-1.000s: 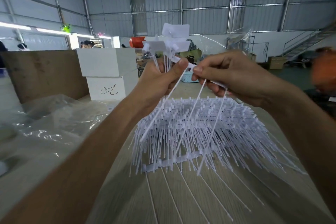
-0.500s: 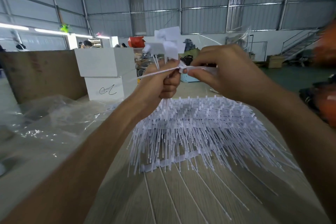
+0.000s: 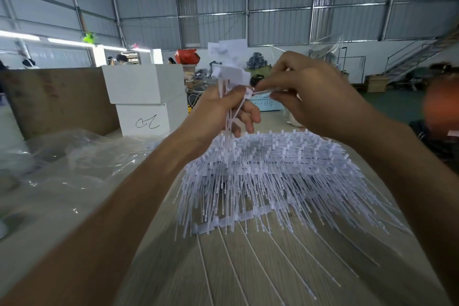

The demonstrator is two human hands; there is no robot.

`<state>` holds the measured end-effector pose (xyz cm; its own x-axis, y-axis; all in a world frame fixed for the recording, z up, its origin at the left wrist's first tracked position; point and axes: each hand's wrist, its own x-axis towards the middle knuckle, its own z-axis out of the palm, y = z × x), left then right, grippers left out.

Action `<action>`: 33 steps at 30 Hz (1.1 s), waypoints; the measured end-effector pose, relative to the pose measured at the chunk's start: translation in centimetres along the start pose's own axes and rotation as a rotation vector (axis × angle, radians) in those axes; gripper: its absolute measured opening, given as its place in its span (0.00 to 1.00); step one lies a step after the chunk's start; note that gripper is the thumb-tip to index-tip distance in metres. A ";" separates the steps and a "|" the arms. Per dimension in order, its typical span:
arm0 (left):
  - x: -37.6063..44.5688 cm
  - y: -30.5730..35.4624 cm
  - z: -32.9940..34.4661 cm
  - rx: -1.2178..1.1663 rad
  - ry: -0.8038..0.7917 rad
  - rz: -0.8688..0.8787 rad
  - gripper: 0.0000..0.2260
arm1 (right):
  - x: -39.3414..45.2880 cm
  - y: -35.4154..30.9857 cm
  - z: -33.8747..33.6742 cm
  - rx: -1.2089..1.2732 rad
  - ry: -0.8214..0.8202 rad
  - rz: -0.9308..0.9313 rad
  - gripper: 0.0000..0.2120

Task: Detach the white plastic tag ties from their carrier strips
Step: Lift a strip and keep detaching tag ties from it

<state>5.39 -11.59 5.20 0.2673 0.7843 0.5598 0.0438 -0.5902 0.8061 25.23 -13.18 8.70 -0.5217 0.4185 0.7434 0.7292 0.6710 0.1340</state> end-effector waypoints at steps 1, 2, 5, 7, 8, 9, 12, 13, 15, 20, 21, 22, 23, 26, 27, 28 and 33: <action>0.0 -0.1 -0.1 -0.018 0.038 0.001 0.10 | 0.0 0.0 0.1 0.044 0.018 0.012 0.15; 0.1 -0.3 -0.3 -0.034 0.074 0.000 0.10 | 0.1 0.1 0.1 0.089 0.047 0.024 0.15; 0.5 -0.8 -0.4 -0.025 0.149 -0.036 0.11 | 0.0 0.0 0.4 0.220 0.115 0.089 0.14; 0.6 -0.9 -0.4 0.032 0.169 -0.052 0.11 | 0.1 0.3 0.6 0.240 0.144 0.131 0.11; 0.5 -0.9 -0.3 0.067 0.163 -0.052 0.10 | 0.1 0.5 0.6 0.238 0.167 0.147 0.08; 0.5 -0.9 -0.3 0.120 0.153 -0.047 0.10 | 0.1 0.7 0.5 0.230 0.191 0.157 0.06; 0.5 -0.7 -0.3 0.421 0.151 -0.017 0.11 | 0.0 1.5 0.5 0.160 0.191 0.158 0.05; 0.5 -0.5 -0.2 0.513 0.166 -0.002 0.10 | 0.0 1.7 0.7 0.129 0.173 0.150 0.06; 0.7 -0.4 -0.1 0.637 0.212 0.028 0.11 | 0.0 1.7 1.0 0.084 0.149 0.121 0.07; 0.8 -0.2 -0.8 0.822 0.314 0.012 0.10 | 0.2 0.4 1.4 0.098 0.058 0.051 0.03; 0.7 -0.1 -0.9 0.882 0.323 0.026 0.07 | 0.3 0.3 1.5 0.106 0.026 0.065 0.03; 0.7 -0.1 -0.8 0.927 0.327 0.040 0.07 | 0.3 0.2 1.5 0.114 0.002 0.081 0.03; 0.5 -0.1 -0.6 0.959 0.325 0.053 0.08 | 0.3 0.2 1.6 0.118 -0.014 0.095 0.03; 0.0 -0.7 -0.3 1.170 0.364 0.139 0.13 | 0.1 0.5 1.3 0.071 -0.094 0.114 0.06; -0.1 -0.8 -0.8 1.233 0.381 0.163 0.16 | -0.1 0.6 1.2 0.053 -0.145 0.120 0.07; -0.1 -0.7 -1.6 1.243 0.383 0.169 0.17 | -0.2 0.7 1.1 0.052 -0.191 0.130 0.07; 0.4 -0.3 -5.6 0.376 0.393 0.039 0.08 | -0.3 1.3 0.7 0.176 -0.111 0.183 0.05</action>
<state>0.10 -10.00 6.28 -0.1015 0.7304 0.6754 0.4015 -0.5911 0.6996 26.04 -11.98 8.16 -0.4406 0.6005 0.6673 0.7326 0.6702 -0.1193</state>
